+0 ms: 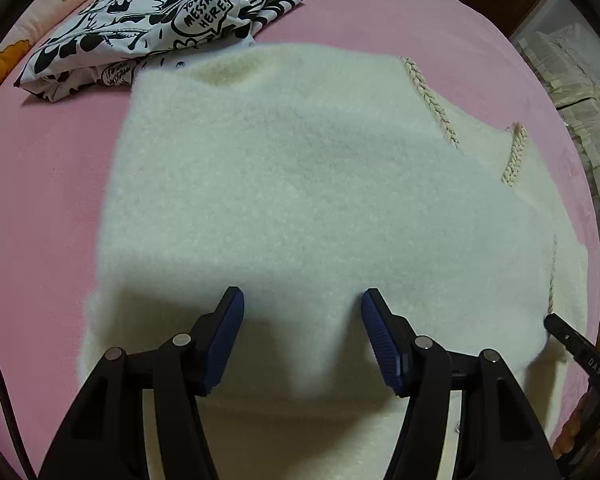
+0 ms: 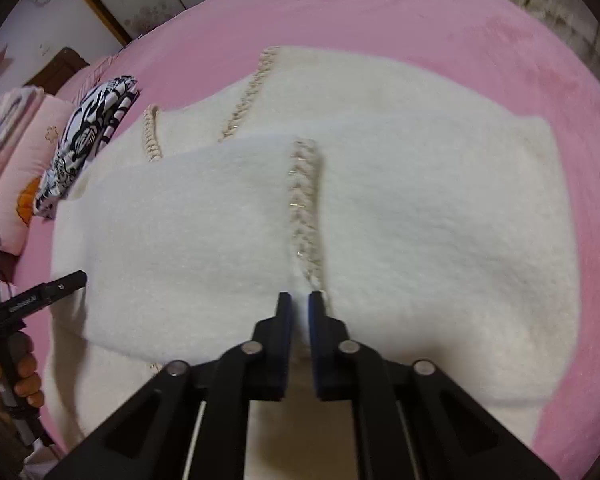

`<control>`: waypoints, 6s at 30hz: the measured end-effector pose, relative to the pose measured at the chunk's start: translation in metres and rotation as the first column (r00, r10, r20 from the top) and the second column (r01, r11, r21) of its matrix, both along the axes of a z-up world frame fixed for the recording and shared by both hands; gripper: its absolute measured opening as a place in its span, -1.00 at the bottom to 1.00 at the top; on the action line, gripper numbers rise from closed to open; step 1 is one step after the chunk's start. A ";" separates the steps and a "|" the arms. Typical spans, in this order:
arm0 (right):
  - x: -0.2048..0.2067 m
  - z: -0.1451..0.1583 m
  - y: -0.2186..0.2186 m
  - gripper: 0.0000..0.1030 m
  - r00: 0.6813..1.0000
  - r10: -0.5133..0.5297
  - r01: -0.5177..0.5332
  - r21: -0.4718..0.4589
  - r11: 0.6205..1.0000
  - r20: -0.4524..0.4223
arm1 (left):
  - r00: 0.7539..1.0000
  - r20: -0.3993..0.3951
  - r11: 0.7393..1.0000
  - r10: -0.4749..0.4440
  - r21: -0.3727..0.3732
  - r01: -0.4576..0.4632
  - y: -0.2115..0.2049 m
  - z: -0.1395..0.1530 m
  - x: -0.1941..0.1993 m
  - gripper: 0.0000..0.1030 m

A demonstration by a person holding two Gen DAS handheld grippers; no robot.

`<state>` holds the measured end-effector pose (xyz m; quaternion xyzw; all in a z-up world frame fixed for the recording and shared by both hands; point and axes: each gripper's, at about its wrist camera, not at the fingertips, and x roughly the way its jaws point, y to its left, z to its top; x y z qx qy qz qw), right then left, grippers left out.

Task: Fold large clothes
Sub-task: 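Withdraw both grippers from the cardigan, then move both grippers to the cardigan hem and grasp it, then lift the hem with both grippers and fold it onto the braided collar, then open both grippers to release the folded hem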

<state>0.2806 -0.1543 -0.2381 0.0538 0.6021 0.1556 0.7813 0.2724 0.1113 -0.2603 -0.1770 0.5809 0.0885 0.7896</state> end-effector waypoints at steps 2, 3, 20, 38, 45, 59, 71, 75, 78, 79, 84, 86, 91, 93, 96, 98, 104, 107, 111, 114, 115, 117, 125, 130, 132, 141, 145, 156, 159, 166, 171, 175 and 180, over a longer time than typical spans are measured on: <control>0.002 0.002 0.001 -0.96 1.000 0.016 -0.016 -0.016 1.000 -0.006 | 1.000 -0.019 0.999 -0.013 0.029 0.014 -0.006 0.001 0.003 0.18; 0.003 0.004 0.006 -0.96 1.000 0.020 -0.020 -0.031 0.999 -0.009 | 1.000 -0.028 0.999 -0.014 0.044 0.015 -0.009 0.001 0.004 0.18; -0.032 0.123 -0.003 -0.68 0.999 0.028 -0.027 0.036 0.999 -0.022 | 0.998 0.062 1.000 0.013 0.016 -0.014 -0.049 0.128 -0.040 0.19; -0.114 0.224 0.004 -0.44 0.972 0.217 -0.227 0.139 0.964 0.086 | 0.995 0.096 0.996 0.019 0.090 -0.027 -0.075 0.232 -0.152 0.31; -0.155 0.229 -0.011 -0.44 0.977 0.180 -0.190 0.083 0.978 0.116 | 0.996 0.064 0.994 -0.058 0.095 0.051 -0.064 0.237 -0.196 0.31; -0.281 0.178 -0.053 0.19 0.999 -0.009 0.009 -0.017 1.000 0.043 | 0.986 -0.128 0.993 -0.105 -0.069 0.097 0.000 0.126 -0.296 0.32; -0.336 0.083 -0.103 0.19 0.993 -0.090 0.084 -0.074 0.994 -0.078 | 0.974 -0.224 0.989 -0.024 -0.145 -0.009 0.039 0.022 -0.342 0.32; -0.333 0.055 -0.122 0.19 0.988 -0.122 0.115 -0.077 0.990 -0.091 | 0.975 -0.219 0.987 -0.034 -0.159 -0.002 0.041 -0.003 -0.345 0.32; -0.328 0.039 -0.133 0.19 0.988 -0.128 0.121 -0.092 0.988 -0.083 | 0.973 -0.229 0.988 -0.019 -0.154 -0.017 0.041 -0.018 -0.348 0.32; -0.326 0.036 -0.135 0.19 0.988 -0.129 0.121 -0.098 0.988 -0.080 | 0.975 -0.223 0.988 -0.019 -0.153 -0.016 0.042 -0.022 -0.350 0.32; -0.319 0.011 -0.150 0.19 0.986 -0.127 0.116 -0.111 0.987 -0.105 | 0.980 -0.197 0.986 -0.020 -0.164 -0.013 0.044 -0.032 -0.358 0.38; -0.318 0.001 -0.154 0.19 0.985 -0.112 0.103 -0.077 0.992 -0.129 | 0.982 -0.185 0.985 -0.025 -0.175 -0.008 0.043 -0.037 -0.362 0.42; -0.313 -0.019 -0.153 0.24 0.987 -0.082 0.079 -0.032 0.996 -0.141 | 0.989 -0.143 0.977 -0.048 -0.214 0.016 0.050 -0.049 -0.367 0.74; -0.315 -0.023 -0.155 0.28 0.986 -0.091 0.089 -0.015 0.996 -0.141 | 0.989 -0.134 0.978 -0.061 -0.208 0.032 0.041 -0.053 -0.364 0.95; -0.316 -0.025 -0.154 0.31 0.988 -0.086 0.086 -0.002 0.996 -0.124 | 0.988 -0.131 0.986 -0.082 -0.157 0.061 0.032 -0.057 -0.364 0.99; -0.318 -0.025 -0.155 0.31 0.990 -0.085 0.086 0.003 0.996 -0.116 | 0.990 -0.120 0.988 -0.078 -0.143 0.061 0.030 -0.058 -0.366 0.99; -0.319 -0.022 -0.154 -0.17 0.987 -0.067 0.069 0.008 0.998 -0.148 | 0.983 -0.157 0.988 -0.093 -0.140 0.071 0.025 -0.048 -0.363 0.48; -0.316 -0.014 -0.142 -0.71 0.986 -0.020 0.023 0.013 1.000 -0.168 | 0.971 -0.183 0.983 -0.155 -0.129 0.133 0.014 -0.038 -0.356 -0.52; -0.315 0.002 -0.126 -0.79 0.985 0.046 -0.057 -0.064 0.996 -0.167 | 0.942 -0.261 0.977 -0.210 -0.100 0.190 0.009 -0.021 -0.344 -0.83; -0.313 0.027 -0.128 -0.81 0.982 0.082 -0.093 -0.057 0.994 -0.173 | 0.950 -0.262 0.977 -0.172 -0.165 0.132 0.022 0.004 -0.341 -0.85; -0.310 0.039 -0.131 -0.81 0.982 0.085 -0.093 -0.043 0.995 -0.169 | 0.959 -0.245 0.977 -0.141 -0.193 0.094 0.031 0.020 -0.339 -0.85; -0.303 0.061 -0.139 -0.81 0.984 0.080 -0.084 -0.017 0.996 -0.161 | 0.973 -0.215 0.970 -0.086 -0.239 0.033 0.046 0.046 -0.336 -0.85; -0.235 0.150 -0.139 -0.81 0.993 0.092 -0.080 0.158 0.984 -0.070 | 0.989 -0.056 0.871 0.137 -0.469 -0.147 0.073 0.137 -0.288 -0.85; -0.151 0.177 -0.134 -0.81 0.997 0.080 -0.072 0.260 0.963 -0.021 | 0.972 0.013 0.837 0.235 -0.512 -0.195 0.076 0.170 -0.207 -0.85; -0.106 0.184 -0.121 -0.81 0.996 0.084 -0.083 0.278 0.957 0.011 | 0.964 0.047 0.838 0.261 -0.508 -0.202 0.081 0.179 -0.168 -0.85; 0.078 0.116 -0.123 -0.44 0.981 -0.168 0.185 0.225 0.957 -0.094 | 0.889 0.084 0.868 0.449 -0.275 -0.413 0.129 0.149 -0.026 0.39; 0.089 0.081 -0.129 0.00 0.973 -0.221 0.228 0.168 0.959 -0.061 | 0.919 -0.025 0.914 0.393 -0.098 -0.393 0.129 0.104 -0.005 0.40; 0.109 0.018 -0.105 0.01 0.998 -0.063 0.063 0.009 0.998 -0.020 | 0.982 -0.103 0.961 0.159 0.243 -0.130 0.103 0.045 0.043 0.40; 0.122 0.010 -0.096 0.01 0.998 -0.056 0.056 -0.033 0.998 0.009 | 0.990 -0.075 0.951 0.117 0.297 -0.090 0.099 0.041 0.060 0.40; 0.128 0.007 -0.070 -0.84 0.997 0.018 -0.009 -0.130 0.991 0.071 | 0.999 -0.037 0.920 0.022 0.393 -0.006 0.066 0.039 0.085 -0.81; 0.131 0.000 -0.103 -0.85 0.987 -0.149 0.153 -0.073 0.985 0.058 | 0.975 -0.046 0.950 0.219 0.237 -0.203 0.104 0.027 0.079 -0.84; 0.128 -0.010 -0.100 -0.77 0.979 -0.200 0.203 -0.098 0.974 0.047 | 0.962 -0.056 0.946 0.267 0.205 -0.250 0.109 0.019 0.084 -0.81; 0.120 0.019 -0.084 -0.38 0.981 -0.147 0.171 -0.217 0.961 0.122 | 0.975 -0.046 0.948 0.216 0.247 -0.198 0.087 0.052 0.071 -0.42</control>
